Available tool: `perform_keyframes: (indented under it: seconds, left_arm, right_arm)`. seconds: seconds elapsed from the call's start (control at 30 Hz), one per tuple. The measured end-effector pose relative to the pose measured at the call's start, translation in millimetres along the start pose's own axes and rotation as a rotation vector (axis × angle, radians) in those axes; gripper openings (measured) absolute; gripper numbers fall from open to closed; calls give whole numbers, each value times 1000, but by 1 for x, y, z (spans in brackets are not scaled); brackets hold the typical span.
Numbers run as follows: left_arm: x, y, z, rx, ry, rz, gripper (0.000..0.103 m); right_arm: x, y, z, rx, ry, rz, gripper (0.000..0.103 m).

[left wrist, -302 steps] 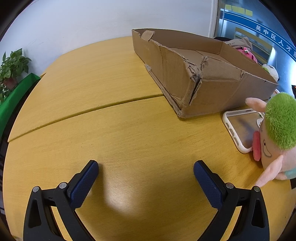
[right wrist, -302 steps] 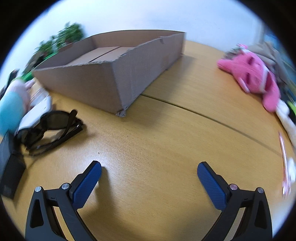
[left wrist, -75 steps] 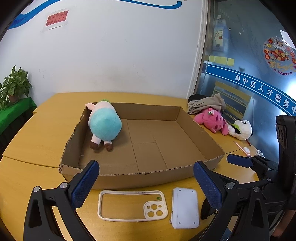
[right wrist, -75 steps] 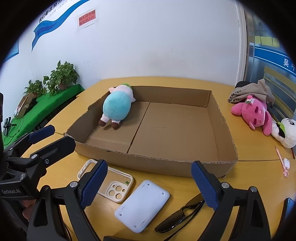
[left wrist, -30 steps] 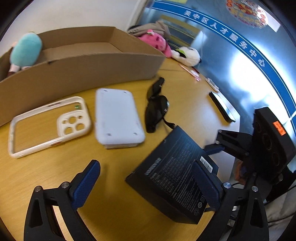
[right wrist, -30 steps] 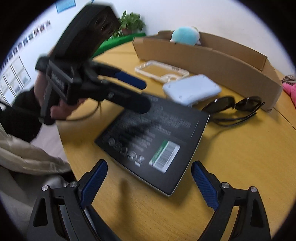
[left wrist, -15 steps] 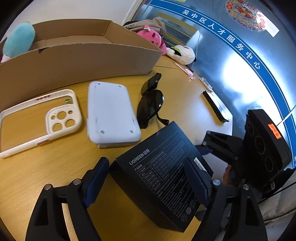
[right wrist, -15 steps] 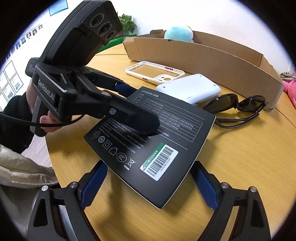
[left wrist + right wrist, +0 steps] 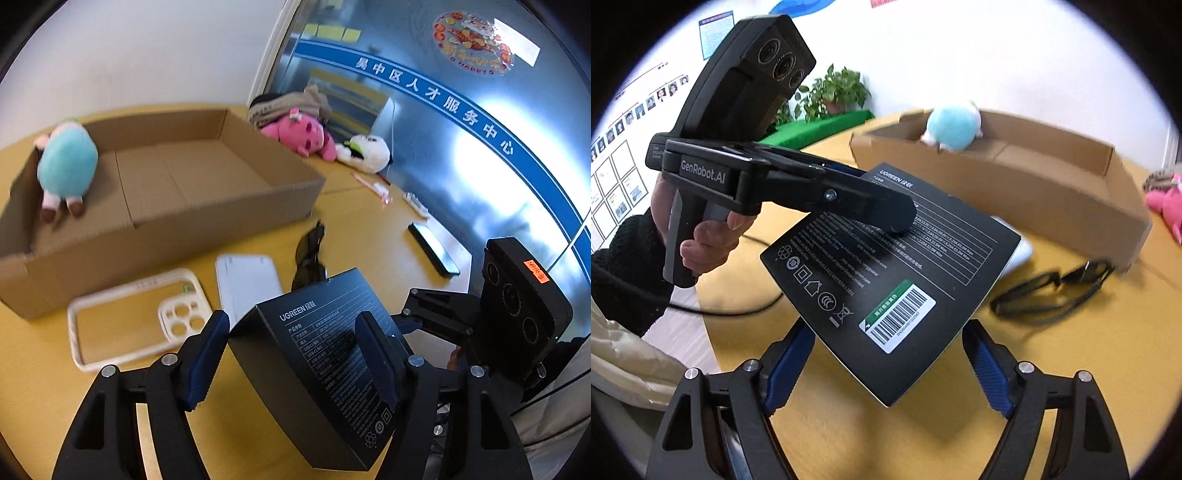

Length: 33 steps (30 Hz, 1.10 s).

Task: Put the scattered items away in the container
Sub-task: 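Carry the black box with both grippers over the cardboard box and lower it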

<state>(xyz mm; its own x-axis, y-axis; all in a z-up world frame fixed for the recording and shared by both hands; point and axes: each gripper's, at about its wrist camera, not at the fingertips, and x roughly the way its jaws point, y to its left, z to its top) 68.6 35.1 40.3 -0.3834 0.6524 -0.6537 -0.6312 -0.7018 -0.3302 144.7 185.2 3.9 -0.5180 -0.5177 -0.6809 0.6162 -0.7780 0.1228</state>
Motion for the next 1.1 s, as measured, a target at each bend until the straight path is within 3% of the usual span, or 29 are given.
perform_keyframes:
  seconds: [0.23, 0.53, 0.7, 0.97, 1.1]
  left_arm:
    - [-22, -1, 40, 58, -78, 26, 74]
    - [-55, 7, 108, 142, -174, 75, 74]
    - [-64, 20, 155, 175, -220, 97, 74]
    - [-59, 60, 229, 159, -276, 71, 74]
    - [-49, 75, 260, 180, -284, 102, 74]
  right_arm:
    - [-15, -5, 37, -82, -55, -48, 82]
    - [-21, -23, 110, -171, -131, -95, 82]
    - [-21, -46, 155, -188, -156, -97, 82]
    - [-8, -95, 228, -236, -185, -106, 82]
    - [10, -121, 258, -238, -182, -99, 82]
